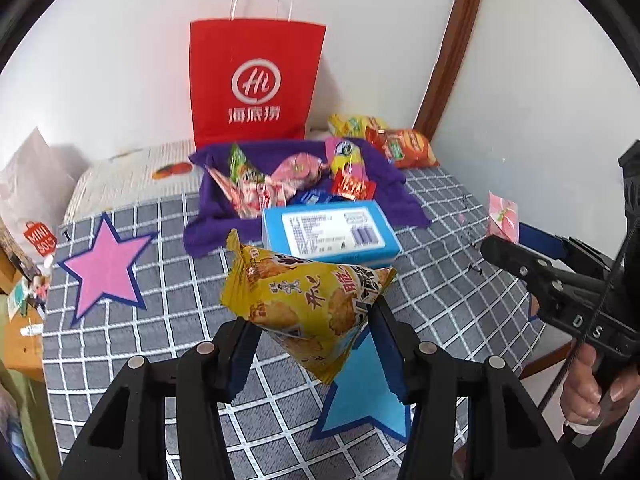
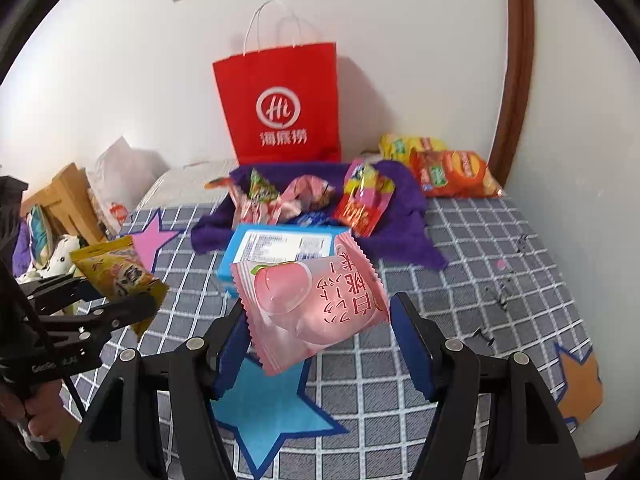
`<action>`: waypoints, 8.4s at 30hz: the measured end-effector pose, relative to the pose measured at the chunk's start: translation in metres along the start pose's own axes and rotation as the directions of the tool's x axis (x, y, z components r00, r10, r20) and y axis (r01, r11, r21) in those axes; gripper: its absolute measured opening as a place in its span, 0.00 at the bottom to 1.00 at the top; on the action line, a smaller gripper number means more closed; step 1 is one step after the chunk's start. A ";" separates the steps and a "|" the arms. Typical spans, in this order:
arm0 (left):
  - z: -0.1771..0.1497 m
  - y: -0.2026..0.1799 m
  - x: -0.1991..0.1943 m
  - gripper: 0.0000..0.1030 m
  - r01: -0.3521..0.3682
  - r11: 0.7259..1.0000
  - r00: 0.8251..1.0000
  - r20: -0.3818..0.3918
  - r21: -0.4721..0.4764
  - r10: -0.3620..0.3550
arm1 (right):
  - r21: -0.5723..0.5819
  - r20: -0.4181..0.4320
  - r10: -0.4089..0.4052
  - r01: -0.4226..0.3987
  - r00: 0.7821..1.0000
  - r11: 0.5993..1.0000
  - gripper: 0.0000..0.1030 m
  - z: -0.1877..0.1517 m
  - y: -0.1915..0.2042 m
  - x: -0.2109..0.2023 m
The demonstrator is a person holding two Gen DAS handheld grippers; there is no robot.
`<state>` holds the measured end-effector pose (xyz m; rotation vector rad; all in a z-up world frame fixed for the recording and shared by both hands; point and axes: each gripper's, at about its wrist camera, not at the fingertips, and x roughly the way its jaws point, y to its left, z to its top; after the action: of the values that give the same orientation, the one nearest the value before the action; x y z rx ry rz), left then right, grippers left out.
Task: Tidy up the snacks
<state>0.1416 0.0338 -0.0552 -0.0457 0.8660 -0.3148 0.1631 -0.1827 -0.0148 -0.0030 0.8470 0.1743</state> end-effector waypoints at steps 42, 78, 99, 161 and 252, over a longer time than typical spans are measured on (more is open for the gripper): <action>0.006 0.029 0.009 0.50 0.000 0.998 1.000 -0.023 -0.066 -0.001 | 0.021 -0.143 0.093 -0.091 0.985 0.996 0.55 -0.022 -0.001 0.050; -0.011 0.052 0.023 0.50 -0.003 0.993 0.998 -0.057 -0.118 -0.003 | -0.209 -0.333 0.071 -0.147 0.940 0.967 0.46 -0.108 0.036 0.108; 0.029 0.021 0.013 0.50 0.022 0.998 1.000 0.014 -0.066 -0.021 | -0.090 -0.130 0.045 -0.057 0.990 0.994 0.38 -0.016 0.006 0.050; 0.173 0.079 0.135 0.50 -0.031 0.992 0.998 0.041 -0.119 0.036 | -0.082 -0.009 0.086 -0.087 0.996 0.993 0.37 0.154 -0.024 0.163; 0.165 0.071 0.226 0.74 0.010 0.989 0.990 -0.140 -0.148 -0.031 | -0.110 -0.173 0.109 -0.129 0.979 0.985 0.71 0.134 -0.008 0.251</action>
<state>0.4206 0.0218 -0.1271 -0.1709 1.0295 -0.2751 0.4268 -0.1429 -0.1141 -0.0812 1.0031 0.3420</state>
